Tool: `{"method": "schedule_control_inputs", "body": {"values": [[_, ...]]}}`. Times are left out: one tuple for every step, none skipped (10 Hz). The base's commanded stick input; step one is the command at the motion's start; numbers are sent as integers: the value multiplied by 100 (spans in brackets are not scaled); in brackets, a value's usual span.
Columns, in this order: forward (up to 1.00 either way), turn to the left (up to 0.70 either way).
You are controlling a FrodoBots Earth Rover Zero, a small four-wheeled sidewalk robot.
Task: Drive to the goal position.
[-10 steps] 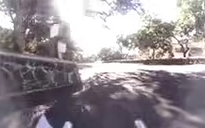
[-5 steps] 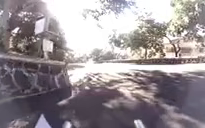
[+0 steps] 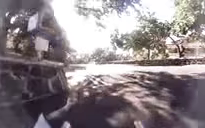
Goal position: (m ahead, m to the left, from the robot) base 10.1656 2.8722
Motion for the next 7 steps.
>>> {"method": "schedule_control_inputs", "body": {"values": [[70, 0], [70, 0], [70, 0], [70, 0], [70, 0], [70, 0], [70, 0]]}}
